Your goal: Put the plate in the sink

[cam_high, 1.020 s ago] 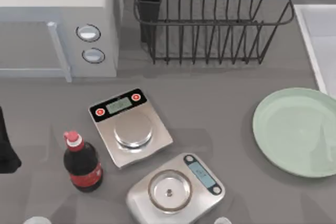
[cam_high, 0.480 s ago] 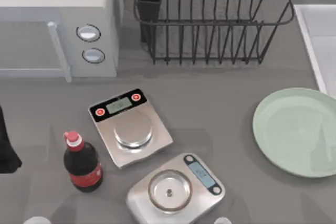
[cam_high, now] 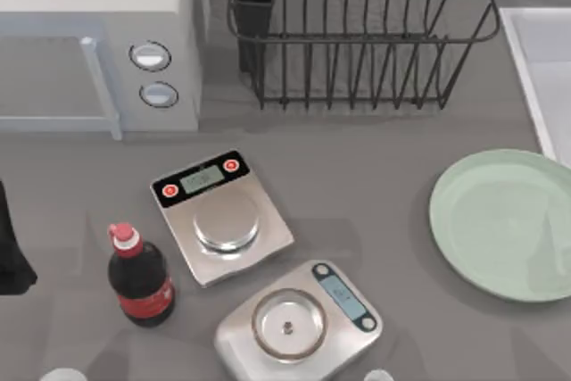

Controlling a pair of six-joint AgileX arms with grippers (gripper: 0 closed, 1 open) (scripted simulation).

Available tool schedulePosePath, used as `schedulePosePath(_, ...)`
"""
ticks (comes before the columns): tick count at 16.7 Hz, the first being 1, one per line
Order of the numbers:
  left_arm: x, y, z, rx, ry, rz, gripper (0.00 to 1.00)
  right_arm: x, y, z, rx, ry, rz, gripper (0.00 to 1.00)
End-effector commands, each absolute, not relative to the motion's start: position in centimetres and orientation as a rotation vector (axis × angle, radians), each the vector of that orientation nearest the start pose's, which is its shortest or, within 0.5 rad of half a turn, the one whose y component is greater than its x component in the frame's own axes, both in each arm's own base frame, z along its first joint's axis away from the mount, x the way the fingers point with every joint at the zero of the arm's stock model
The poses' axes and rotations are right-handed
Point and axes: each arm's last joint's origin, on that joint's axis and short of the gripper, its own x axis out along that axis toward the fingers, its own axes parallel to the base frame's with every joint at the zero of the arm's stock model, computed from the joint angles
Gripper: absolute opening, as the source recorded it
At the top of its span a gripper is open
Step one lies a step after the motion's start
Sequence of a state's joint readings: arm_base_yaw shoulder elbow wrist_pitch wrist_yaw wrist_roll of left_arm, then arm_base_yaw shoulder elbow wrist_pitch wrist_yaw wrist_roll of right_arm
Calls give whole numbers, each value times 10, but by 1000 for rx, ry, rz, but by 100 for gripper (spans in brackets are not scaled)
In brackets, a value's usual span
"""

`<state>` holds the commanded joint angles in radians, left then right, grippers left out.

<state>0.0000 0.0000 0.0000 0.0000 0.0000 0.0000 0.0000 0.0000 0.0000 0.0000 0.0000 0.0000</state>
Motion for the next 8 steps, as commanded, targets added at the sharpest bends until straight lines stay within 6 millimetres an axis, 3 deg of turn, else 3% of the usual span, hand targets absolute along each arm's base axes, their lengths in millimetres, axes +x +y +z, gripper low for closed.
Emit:
schedulePosePath(4,106,-1,160,0,0,0,100,106,0,165,9,23,8,100)
schedulePosePath(8,106,-1,160,0,0,0,100,112,5,194,53,171,52,100)
